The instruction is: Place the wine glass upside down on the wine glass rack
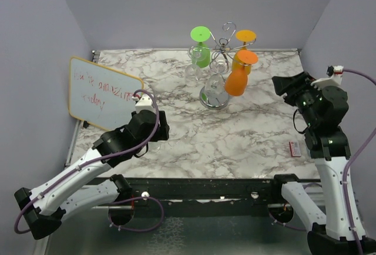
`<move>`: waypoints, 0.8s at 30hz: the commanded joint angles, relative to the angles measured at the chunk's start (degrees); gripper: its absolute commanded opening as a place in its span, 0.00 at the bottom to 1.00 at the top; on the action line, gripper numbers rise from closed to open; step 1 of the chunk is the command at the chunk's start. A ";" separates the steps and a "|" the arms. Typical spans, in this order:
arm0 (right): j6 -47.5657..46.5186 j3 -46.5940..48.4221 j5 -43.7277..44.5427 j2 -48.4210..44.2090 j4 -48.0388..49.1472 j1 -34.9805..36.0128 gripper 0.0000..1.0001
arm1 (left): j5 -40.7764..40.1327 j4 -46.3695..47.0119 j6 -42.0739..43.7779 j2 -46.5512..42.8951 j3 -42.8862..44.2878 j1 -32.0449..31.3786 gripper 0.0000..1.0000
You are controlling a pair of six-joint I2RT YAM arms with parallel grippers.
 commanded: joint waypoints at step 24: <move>12.01 -26.20 -7.67 -17.43 -13.94 -0.14 0.56 | -3.29 0.86 -6.68 17.34 -5.91 0.57 0.16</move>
